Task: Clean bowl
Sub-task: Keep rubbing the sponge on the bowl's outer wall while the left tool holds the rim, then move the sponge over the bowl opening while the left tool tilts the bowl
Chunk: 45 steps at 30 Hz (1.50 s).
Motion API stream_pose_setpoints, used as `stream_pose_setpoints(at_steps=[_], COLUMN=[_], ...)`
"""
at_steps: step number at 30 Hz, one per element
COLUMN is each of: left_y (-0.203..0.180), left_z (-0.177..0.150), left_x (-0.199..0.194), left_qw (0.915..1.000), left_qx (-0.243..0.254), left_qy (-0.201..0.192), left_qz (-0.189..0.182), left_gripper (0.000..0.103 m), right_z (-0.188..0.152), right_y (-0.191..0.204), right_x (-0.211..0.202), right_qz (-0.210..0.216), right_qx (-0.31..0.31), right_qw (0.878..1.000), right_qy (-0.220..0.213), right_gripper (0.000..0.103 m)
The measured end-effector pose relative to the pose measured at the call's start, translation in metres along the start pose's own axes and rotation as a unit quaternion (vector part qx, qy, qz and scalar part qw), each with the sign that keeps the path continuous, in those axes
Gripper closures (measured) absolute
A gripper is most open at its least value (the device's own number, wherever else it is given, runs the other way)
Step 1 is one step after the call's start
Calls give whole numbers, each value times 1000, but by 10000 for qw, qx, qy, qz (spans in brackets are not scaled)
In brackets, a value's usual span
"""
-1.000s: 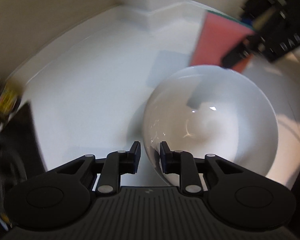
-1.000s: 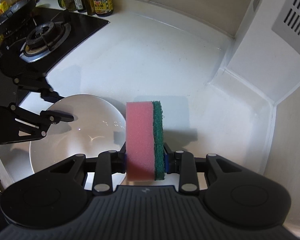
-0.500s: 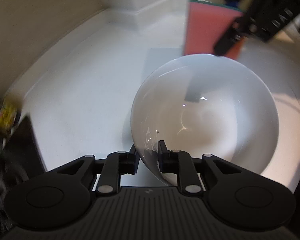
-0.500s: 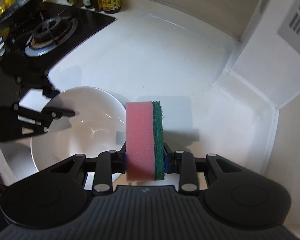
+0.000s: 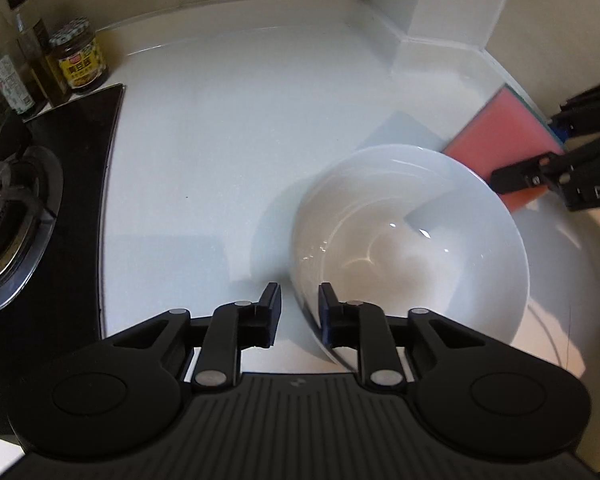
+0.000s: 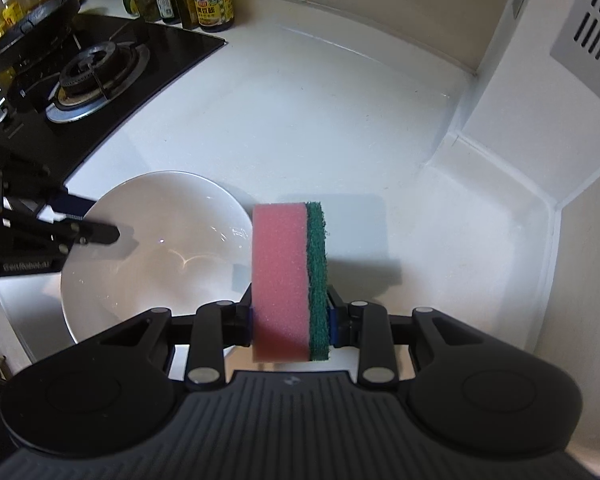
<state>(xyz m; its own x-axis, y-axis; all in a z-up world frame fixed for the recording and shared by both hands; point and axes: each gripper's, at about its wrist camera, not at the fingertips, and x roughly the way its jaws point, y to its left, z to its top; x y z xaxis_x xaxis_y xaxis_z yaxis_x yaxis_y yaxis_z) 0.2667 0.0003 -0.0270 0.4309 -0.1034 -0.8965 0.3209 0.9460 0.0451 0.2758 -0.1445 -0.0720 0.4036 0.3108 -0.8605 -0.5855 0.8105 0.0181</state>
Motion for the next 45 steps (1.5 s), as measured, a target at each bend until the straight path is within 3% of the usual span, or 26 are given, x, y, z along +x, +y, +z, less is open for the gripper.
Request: stream_pose_setpoints(at_steps=[5,9,11,12,13,16,19,22,25,28,32,36,38,41,45], left_y=[-10,-19,-16,-13,-7,9,21,28,32,29,27,24,22,21,23], left_z=[1,10,16,19,22,21,6,-6,-9,-12,-11,-13,-15,-18,-22], left_x=[4,8,11,13,14,1,-14,-20,-18,-18,-18,-17,-16,-15,-14], left_qw=[9962,9725,9671,9685,9759,9949,9977,9954,9938,9934,9944,9949,9949,9944,9933], left_qx=[866,2324,2525,2458,2132,875,18,-428,-609,-661,-610,-614,-607,-641,-691], left_qy=[-11,-97,-187,-206,-214,-283,-416,-532,-596,-622,-617,-611,-636,-689,-761], left_qz=[91,-76,-268,-348,-406,-426,-526,-666,-716,-705,-601,-523,-502,-486,-524], left_gripper=[86,83,83,83,83,83,83,83,80,80,79,79,79,79,78], right_z=[1,2,2,3,2,1,-2,-3,-1,6,14,19,22,28,29], right_y=[0,-2,-3,-3,-4,-7,-9,-5,4,22,48,57,58,62,87], right_x=[-1,-1,-1,0,0,-1,-4,-16,-39,-62,-44,-3,12,23,28], right_qz=[-37,-155,-228,-257,-254,-234,-218,-579,-834,-510,126,-118,-269,-46,134], right_qx=[-36,-95,-127,-136,-117,-41,53,-60,-197,-329,-599,-762,-827,-822,-1263], right_qw=[10000,9998,9996,9996,9996,9997,9997,9978,9937,9930,9969,9968,9956,9959,9912], right_qy=[4,34,59,70,74,43,-54,-313,-717,-1009,-496,187,344,381,361], right_gripper=[76,75,75,75,75,76,76,76,76,76,76,76,76,76,75])
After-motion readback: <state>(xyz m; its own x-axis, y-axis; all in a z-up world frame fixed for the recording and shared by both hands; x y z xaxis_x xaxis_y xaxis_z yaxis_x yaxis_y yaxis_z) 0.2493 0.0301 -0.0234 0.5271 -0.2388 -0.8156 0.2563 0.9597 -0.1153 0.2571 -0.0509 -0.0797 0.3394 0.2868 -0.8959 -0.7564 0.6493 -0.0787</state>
